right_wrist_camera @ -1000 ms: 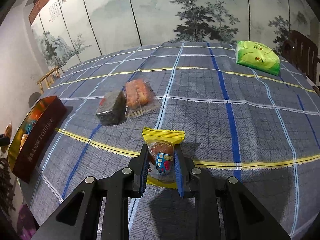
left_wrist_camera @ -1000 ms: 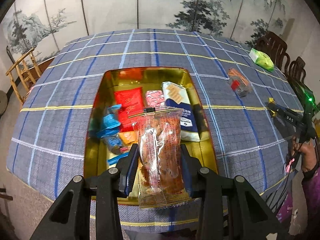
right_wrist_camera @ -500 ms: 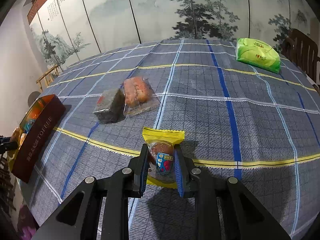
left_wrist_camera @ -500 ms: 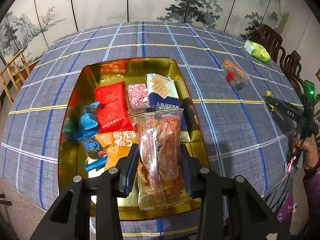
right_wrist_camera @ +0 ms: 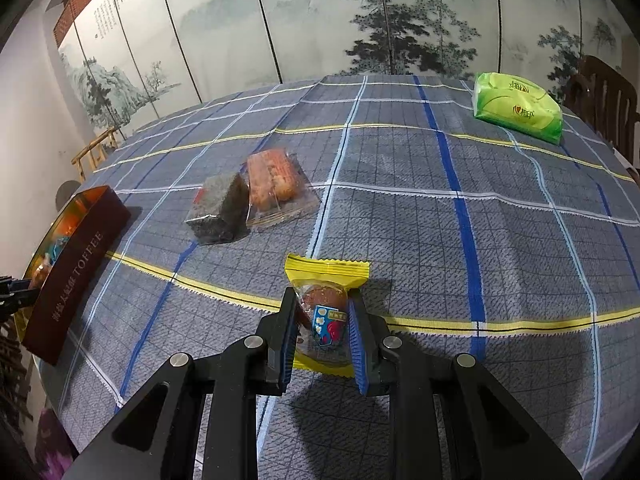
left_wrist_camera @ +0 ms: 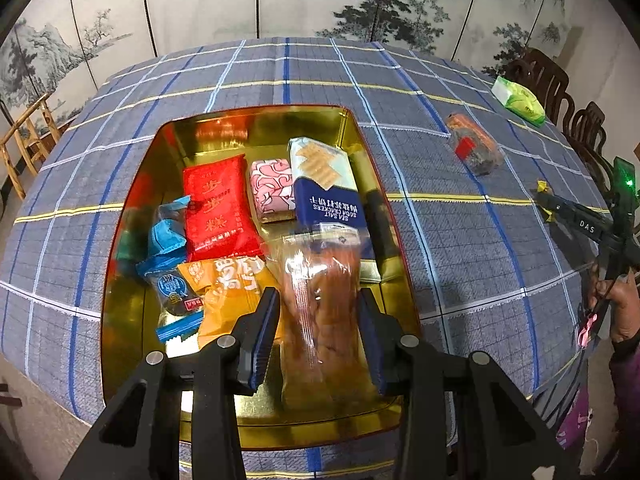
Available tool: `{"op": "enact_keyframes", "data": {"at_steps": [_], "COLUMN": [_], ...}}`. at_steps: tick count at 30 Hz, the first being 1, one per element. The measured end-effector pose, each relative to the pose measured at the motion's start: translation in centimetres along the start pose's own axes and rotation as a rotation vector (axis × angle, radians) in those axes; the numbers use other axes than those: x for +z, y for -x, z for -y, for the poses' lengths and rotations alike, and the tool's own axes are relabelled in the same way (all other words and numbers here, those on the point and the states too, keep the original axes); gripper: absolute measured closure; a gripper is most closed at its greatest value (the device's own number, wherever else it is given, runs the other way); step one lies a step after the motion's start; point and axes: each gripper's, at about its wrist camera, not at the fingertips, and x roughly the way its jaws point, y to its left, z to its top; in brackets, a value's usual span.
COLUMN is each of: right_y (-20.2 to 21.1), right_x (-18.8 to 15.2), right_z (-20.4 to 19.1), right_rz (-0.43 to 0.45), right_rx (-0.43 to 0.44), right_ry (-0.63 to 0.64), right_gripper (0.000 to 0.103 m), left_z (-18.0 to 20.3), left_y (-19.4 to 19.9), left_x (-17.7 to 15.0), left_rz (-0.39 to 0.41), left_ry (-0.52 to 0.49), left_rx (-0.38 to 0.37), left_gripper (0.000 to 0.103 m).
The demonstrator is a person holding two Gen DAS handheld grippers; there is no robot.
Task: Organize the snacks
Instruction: 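Carry the clear biscuit bag over the tin with the left gripper, then open the left gripper to drop the biscuit bag into the tin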
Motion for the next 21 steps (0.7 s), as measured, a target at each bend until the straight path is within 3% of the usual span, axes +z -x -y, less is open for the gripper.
{"op": "enact_keyframes", "data": {"at_steps": [8,21], "right_y": [0.0,-0.1], "right_x": [0.0,-0.1], "right_z": [0.0,-0.2], "right_rz": [0.001,0.000], "right_rx": [-0.001,0.020], "right_ry": [0.002,0.003], "right_gripper": [0.079,0.079], "left_z": [0.0,0.5], "left_y": [0.8,3.6], "left_x": [-0.3,-1.1], "left_rz": [0.026,0.107], "left_ry": [0.022,0.049], "left_rx": [0.032,0.224], "left_gripper": [0.067,0.061]}}
